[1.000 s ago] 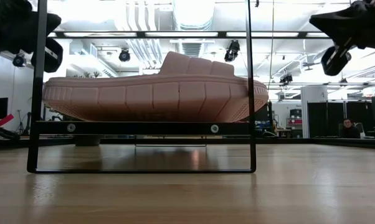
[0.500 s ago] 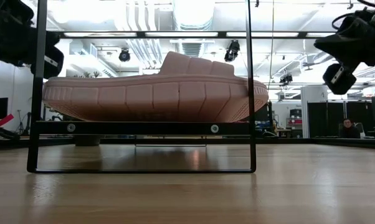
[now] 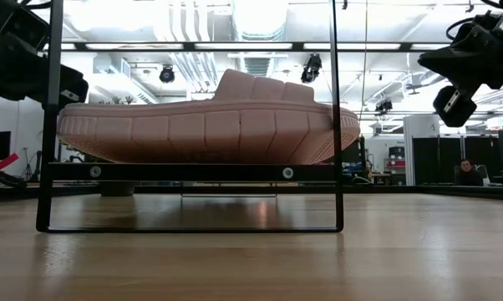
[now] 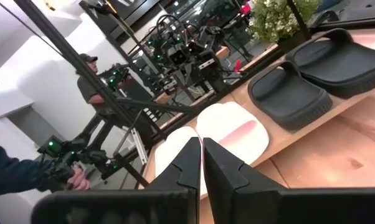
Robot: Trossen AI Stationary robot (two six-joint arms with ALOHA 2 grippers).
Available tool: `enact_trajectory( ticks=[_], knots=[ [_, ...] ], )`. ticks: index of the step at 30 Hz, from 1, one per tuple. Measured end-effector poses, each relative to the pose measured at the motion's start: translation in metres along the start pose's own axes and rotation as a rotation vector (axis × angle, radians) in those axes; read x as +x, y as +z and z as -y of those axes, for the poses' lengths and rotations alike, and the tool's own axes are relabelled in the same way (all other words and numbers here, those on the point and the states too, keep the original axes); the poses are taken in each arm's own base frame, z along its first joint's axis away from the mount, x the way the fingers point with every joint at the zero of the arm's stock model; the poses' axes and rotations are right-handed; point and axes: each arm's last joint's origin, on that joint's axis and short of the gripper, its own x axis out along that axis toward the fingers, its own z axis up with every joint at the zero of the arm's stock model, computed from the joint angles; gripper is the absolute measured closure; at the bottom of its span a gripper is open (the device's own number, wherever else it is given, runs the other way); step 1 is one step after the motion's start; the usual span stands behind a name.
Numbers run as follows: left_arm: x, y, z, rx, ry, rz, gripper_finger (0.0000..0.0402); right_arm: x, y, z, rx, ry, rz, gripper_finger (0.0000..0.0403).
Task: Pick and place slides into the shelf
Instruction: Return to Home Position
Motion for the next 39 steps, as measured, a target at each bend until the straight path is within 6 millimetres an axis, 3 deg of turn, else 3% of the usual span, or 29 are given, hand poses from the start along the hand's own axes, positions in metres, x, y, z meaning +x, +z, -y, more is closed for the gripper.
enact_trajectory(
  ticks=[18, 27, 39],
  knots=[
    [-0.002, 0.004, -0.001, -0.016, 0.014, 0.056, 0.0402, 0.000, 0.000, 0.000, 0.052, -0.006, -0.003, 0.0394],
    [-0.005, 0.009, -0.001, -0.026, 0.006, 0.110, 0.0402, 0.000, 0.003, 0.002, -0.061, -0.088, 0.072, 0.0394],
    [-0.007, 0.012, -0.001, -0.036, 0.001, 0.145, 0.0402, 0.000, 0.003, 0.002, -0.063, -0.104, 0.084, 0.0394]
  ],
)
